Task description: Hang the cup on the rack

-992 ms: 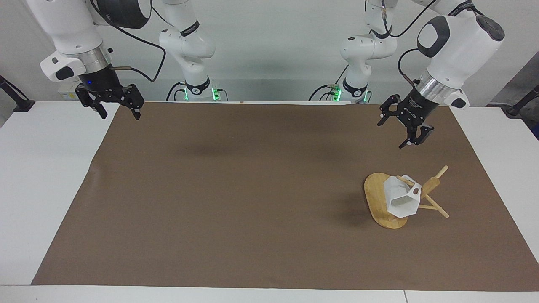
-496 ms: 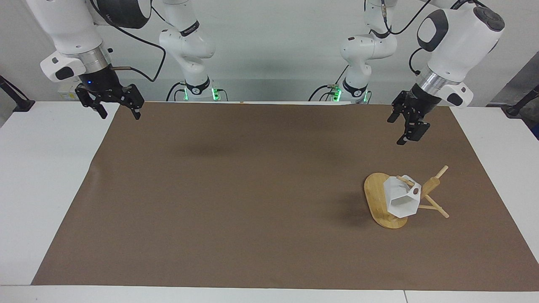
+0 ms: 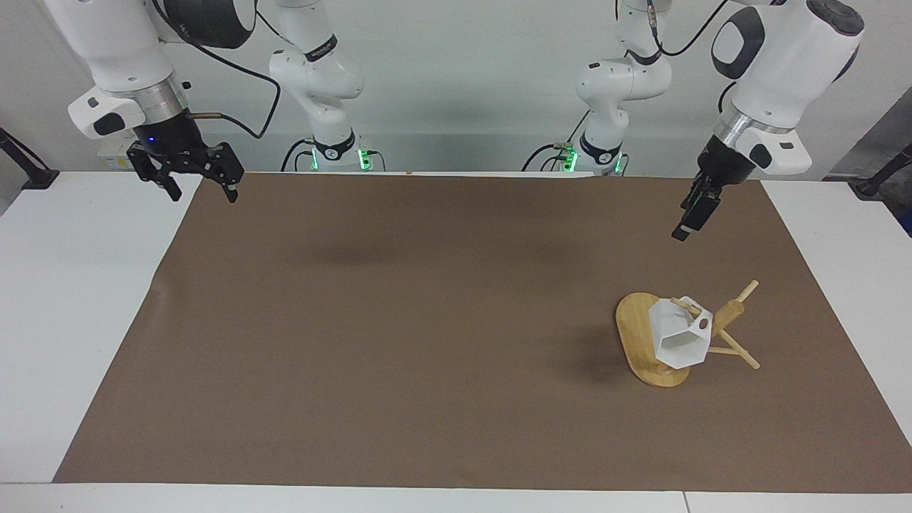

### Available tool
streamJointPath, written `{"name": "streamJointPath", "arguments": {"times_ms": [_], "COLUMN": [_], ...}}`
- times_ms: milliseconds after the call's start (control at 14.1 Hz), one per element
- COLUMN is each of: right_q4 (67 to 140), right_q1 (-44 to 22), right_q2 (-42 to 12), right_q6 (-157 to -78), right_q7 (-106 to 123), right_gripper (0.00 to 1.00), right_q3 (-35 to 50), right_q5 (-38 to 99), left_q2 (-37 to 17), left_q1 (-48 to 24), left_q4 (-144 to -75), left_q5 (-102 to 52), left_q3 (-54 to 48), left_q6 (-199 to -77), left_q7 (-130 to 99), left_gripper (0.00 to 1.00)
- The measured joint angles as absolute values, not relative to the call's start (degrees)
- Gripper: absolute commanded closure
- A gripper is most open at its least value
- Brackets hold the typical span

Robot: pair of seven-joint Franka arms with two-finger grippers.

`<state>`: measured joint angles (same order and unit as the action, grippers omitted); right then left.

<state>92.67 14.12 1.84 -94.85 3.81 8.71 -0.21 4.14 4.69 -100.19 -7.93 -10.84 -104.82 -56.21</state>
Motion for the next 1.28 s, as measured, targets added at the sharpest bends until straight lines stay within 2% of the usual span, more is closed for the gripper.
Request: {"name": "streamJointPath", "arguments": {"times_ms": [567, 921, 1134, 1276], "right_q4": [92.67, 92.67, 92.67, 92.66], "right_q1": [14.12, 14.12, 14.12, 14.12], "right_q2": [1.84, 1.84, 1.84, 1.84], "right_q6": [-94.85, -94.85, -94.85, -94.85], "right_q7": [3.81, 3.81, 3.81, 3.81], "right_gripper": [0.0, 0.0, 0.0, 0.0], "right_q3": [8.71, 8.71, 8.71, 8.71], "right_q5": [-0.21, -0.21, -0.21, -0.21], "left_q2": [3.48, 3.27, 1.79, 0.23], "left_q1": [3.85, -0.73, -5.93, -6.5], "left_q4": [-96.48, -92.52, -89.59, -86.98], "left_q5": [-3.27, -2.98, -2.98, -2.98], "left_q3": [-10.29, -4.31, 1.79, 2.0], "left_q6": [-100.56, -94.65, -90.63, -87.81], "left_q7": [-20.36, -1.41, 3.21, 4.67], "left_gripper": [0.0, 0.0, 0.0, 0.0]}}
